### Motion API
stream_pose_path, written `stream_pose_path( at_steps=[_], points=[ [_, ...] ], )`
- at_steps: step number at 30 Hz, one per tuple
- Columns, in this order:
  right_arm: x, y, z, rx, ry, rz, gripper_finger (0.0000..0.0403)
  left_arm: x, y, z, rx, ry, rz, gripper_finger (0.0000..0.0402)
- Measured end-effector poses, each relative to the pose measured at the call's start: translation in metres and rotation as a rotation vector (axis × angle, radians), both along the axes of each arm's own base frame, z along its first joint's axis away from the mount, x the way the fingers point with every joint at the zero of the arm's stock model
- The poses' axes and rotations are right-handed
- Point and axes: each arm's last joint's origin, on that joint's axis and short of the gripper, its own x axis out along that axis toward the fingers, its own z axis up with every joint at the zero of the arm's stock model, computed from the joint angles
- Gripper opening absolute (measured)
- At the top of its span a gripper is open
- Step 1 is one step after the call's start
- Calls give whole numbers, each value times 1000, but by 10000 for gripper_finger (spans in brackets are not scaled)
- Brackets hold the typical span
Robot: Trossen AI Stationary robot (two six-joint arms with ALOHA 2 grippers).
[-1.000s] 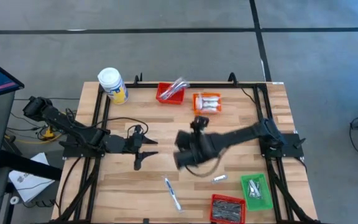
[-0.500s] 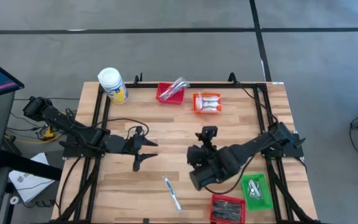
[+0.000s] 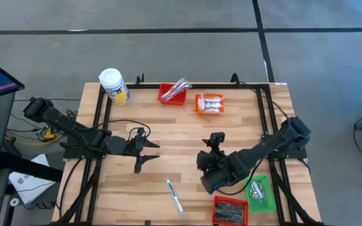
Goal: Pick & Place Travel size toiletries
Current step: Put the blue toothbrush into the top red bin
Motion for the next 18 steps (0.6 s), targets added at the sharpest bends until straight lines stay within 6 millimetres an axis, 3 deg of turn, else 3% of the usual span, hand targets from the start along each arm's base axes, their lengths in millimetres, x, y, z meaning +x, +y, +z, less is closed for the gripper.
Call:
stream_pose_path(
  at_steps=[9, 13, 18],
  points=[
    [-51, -33, -8, 175, -286, 86, 240, 22, -18, -15, -108, -6, -274, 182],
    [-75, -44, -6, 346, -468, 234, 240, 40, -31, -42, -122, 122, -421, 182],
    [-92, -53, -12, 431, -605, 426, 240, 64, -49, -77, -205, 303, -639, 168]
  ],
)
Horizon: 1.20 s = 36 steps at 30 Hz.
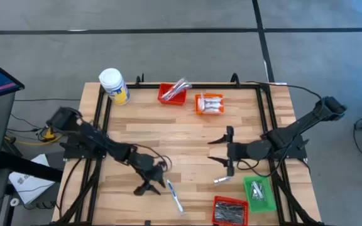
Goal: Pick & Place Travel size toiletries
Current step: Put the blue toothbrush into the top red bin
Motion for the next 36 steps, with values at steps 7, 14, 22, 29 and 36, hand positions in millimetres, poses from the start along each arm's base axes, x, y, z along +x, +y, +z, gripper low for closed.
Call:
stream_pose_path(
  at_steps=[7, 14, 22, 29, 36],
  points=[
    [-4, -7, -10, -17, -17, 13, 240, 39, -19, -9, -41, -6, -213, 24],
    [2, -12, -20, -40, 27, -18, 240, 63, -18, -43, -124, 136, -295, 1],
    [6, -16, -22, -35, 37, -40, 240, 90, -6, -59, -117, 163, -182, 0],
    [5, -15, -23, -37, 44, -35, 240, 87, 12, -46, 155, 157, 110, 0],
    [5, -16, -25, -33, 62, -43, 240, 59, -14, -15, 139, 43, -140, 0]
  ],
)
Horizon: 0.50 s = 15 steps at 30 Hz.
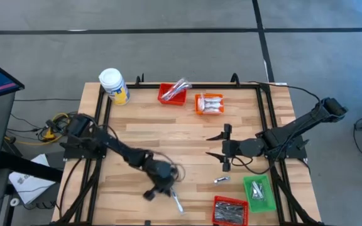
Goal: Pick & Place Travel size toiletries
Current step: Put the blue toothbrush into the top red bin
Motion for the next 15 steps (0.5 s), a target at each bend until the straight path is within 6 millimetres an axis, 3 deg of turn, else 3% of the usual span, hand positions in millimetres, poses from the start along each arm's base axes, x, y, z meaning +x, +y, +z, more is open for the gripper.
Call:
stream_pose_path(
  at_steps=[3, 6, 11, 15],
  points=[
    [1, -2, 0, 1, -1, -8, 240, -14, -12, -10, -33, 70, -92, 0],
    [1, -4, 0, 7, 2, -21, 240, -14, -18, -22, -54, 107, -140, 0],
    [2, -6, 0, 16, -1, -32, 240, 7, -12, -31, -40, 83, -106, 0],
    [2, -6, 0, 15, 2, -32, 240, 11, -6, -34, -24, 78, -99, 0]
  ],
)
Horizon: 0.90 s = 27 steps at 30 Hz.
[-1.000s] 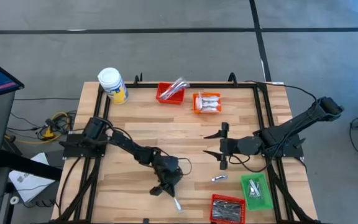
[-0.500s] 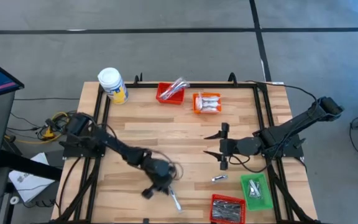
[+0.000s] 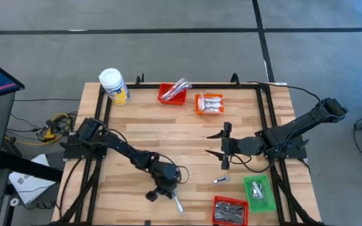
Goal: Pick & Place Travel size toiletries
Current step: Put the blue toothbrush into the top red bin
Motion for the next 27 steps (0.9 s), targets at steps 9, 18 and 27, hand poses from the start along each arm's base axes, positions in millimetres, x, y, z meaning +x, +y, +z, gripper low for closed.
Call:
stream_pose_path(
  at_steps=[9, 18, 27],
  points=[
    [-1, 0, -2, 6, 23, -6, 240, 9, 20, 0, 102, -57, 130, 0],
    [-1, 0, -2, 9, 17, -6, 240, 18, 59, -1, 330, -77, 649, 0],
    [-1, 0, -2, 7, 19, -6, 240, -8, 70, 30, 393, -212, 799, 0]
  ],
)
